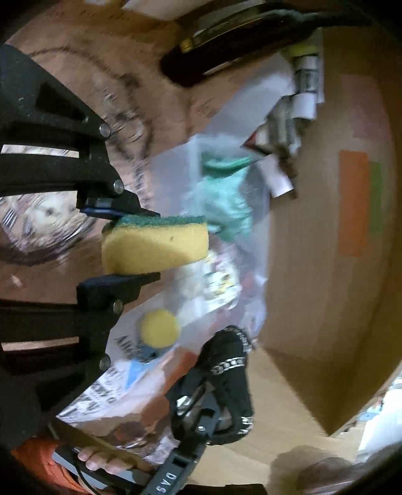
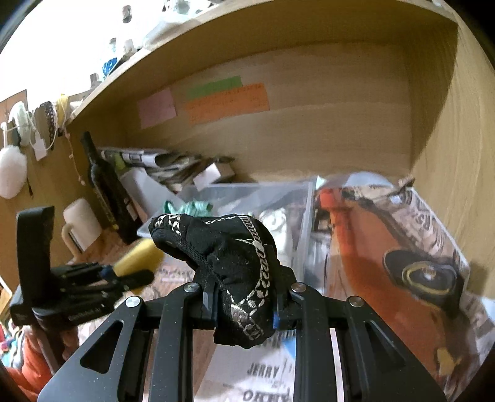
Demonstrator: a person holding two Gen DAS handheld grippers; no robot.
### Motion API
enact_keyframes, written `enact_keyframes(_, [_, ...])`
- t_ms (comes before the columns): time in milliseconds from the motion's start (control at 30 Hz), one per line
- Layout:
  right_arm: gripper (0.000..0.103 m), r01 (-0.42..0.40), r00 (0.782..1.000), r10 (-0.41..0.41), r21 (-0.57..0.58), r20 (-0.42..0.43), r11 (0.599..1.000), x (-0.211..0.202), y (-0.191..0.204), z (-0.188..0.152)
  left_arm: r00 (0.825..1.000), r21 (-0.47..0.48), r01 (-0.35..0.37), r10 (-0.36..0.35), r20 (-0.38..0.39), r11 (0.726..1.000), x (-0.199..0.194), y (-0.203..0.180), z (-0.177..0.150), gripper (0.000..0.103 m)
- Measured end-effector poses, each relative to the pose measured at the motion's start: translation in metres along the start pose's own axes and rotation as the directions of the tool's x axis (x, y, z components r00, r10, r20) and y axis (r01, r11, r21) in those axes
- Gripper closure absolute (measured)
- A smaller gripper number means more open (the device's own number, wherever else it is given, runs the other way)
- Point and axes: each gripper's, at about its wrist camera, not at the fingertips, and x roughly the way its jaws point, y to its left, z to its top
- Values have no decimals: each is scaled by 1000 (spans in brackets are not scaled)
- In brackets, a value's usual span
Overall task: Organize soft objects
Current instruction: 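Carry the sponge into the clear box with left tool while right tool drops the black cloth in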
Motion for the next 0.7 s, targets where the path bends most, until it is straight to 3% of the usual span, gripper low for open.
enact_keyframes(300, [82,2,999,0,-32,51,999,21,2,38,994,11,-61,60,96,998,-4,18,52,73])
enact_keyframes(467, [82,5,999,-3,-46,49,999,40,3,54,994,2,-67,67,85,998,9,29,73,73])
enact_keyframes(700, [82,14,1000,-15,-45,-18,999,80,-4,66,995,5,-88,87,42,996,39,34,89,74])
